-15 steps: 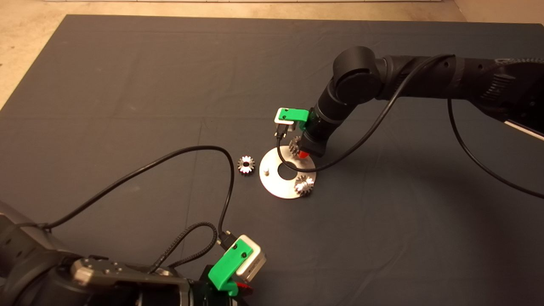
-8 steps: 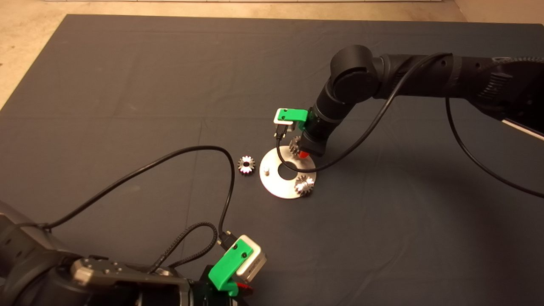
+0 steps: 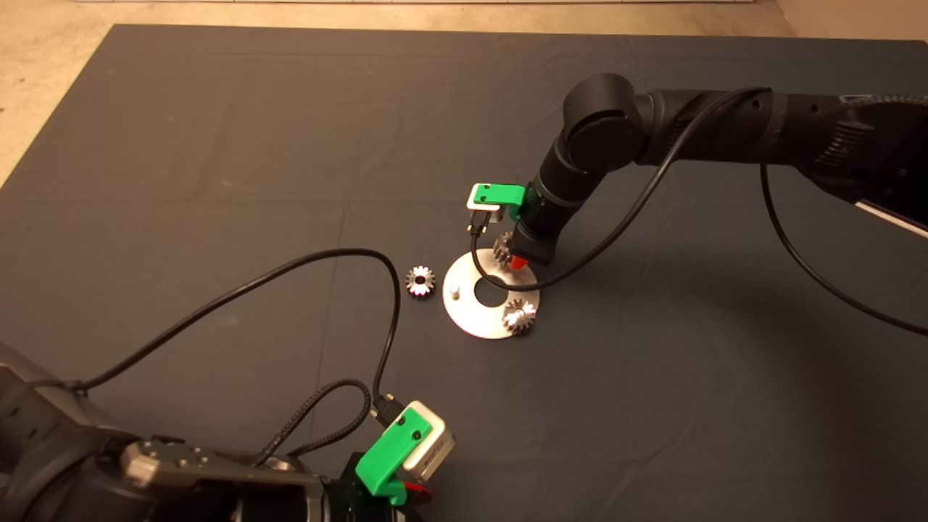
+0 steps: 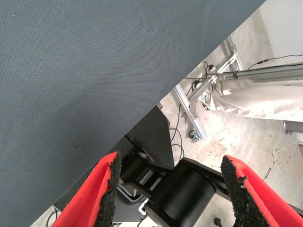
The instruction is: Install three planetary gears onto the carrier pins
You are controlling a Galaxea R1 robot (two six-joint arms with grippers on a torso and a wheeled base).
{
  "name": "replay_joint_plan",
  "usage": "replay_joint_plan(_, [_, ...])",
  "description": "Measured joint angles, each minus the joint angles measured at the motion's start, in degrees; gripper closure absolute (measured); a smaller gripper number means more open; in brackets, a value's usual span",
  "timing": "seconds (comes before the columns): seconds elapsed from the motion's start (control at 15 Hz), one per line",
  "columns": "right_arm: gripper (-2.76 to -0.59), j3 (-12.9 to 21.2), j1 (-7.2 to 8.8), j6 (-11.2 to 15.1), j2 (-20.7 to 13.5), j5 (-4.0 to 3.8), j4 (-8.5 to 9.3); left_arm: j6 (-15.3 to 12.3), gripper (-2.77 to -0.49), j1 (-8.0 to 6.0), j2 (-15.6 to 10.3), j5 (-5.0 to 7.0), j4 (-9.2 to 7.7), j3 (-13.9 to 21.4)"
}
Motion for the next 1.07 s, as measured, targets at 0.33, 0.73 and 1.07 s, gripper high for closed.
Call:
replay_joint_plan(0.33, [-0.84,-1.0,0.20,-0.8,0.7,-0.66,1.03,0.0,-1.46,0.00,0.0,-0.02,0.00,0.0])
replay_joint_plan(0.73, [-0.84,-3.2,0.59,-3.0,1.7,-1.16,3.25,0.0,-1.46,0.00,0.0,-0.09,0.00,0.0])
replay_joint_plan(1.07, [-0.84,-3.4,0.63,-3.0,1.8,-1.27,3.31,0.0,-1.46,0.00,0.0,-0.17,0.00,0.0])
